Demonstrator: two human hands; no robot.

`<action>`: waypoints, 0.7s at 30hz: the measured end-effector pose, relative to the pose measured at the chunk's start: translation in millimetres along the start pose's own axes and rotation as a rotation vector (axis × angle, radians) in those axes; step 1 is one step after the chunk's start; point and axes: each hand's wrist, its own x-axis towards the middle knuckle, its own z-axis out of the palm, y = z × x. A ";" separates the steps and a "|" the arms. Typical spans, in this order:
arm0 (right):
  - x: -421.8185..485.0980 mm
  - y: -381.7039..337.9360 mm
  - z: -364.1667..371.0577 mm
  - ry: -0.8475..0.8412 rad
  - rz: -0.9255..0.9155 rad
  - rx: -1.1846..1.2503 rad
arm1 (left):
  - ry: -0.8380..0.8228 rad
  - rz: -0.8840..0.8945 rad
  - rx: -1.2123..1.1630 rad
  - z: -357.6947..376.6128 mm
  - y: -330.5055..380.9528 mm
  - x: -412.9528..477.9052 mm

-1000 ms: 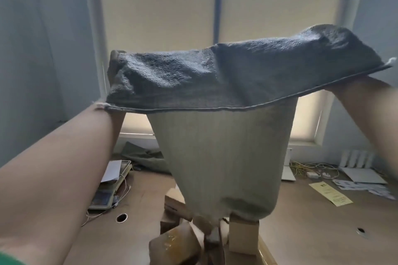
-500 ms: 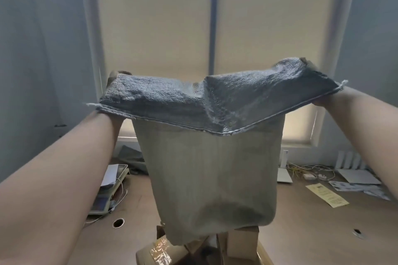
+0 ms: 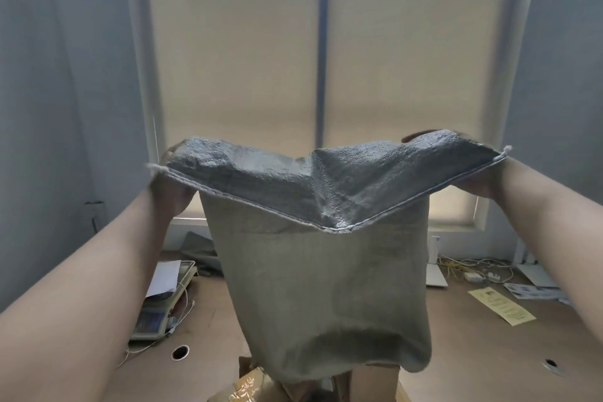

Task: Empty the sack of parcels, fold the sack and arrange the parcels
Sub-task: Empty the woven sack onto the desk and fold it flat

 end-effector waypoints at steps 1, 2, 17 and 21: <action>-0.2 3.0 -2.0 0.021 0.014 -0.048 | -0.058 0.028 0.044 6.8 0.7 0.0; 0.3 4.4 -3.5 0.062 0.025 -0.099 | -0.053 0.031 0.075 17.3 7.4 -6.4; 6.5 3.6 -18.4 0.529 -0.053 -0.049 | 0.265 0.030 0.166 27.4 15.9 2.7; 9.1 -1.5 -16.0 0.588 -0.028 -0.078 | 0.306 0.047 0.250 31.5 17.5 5.0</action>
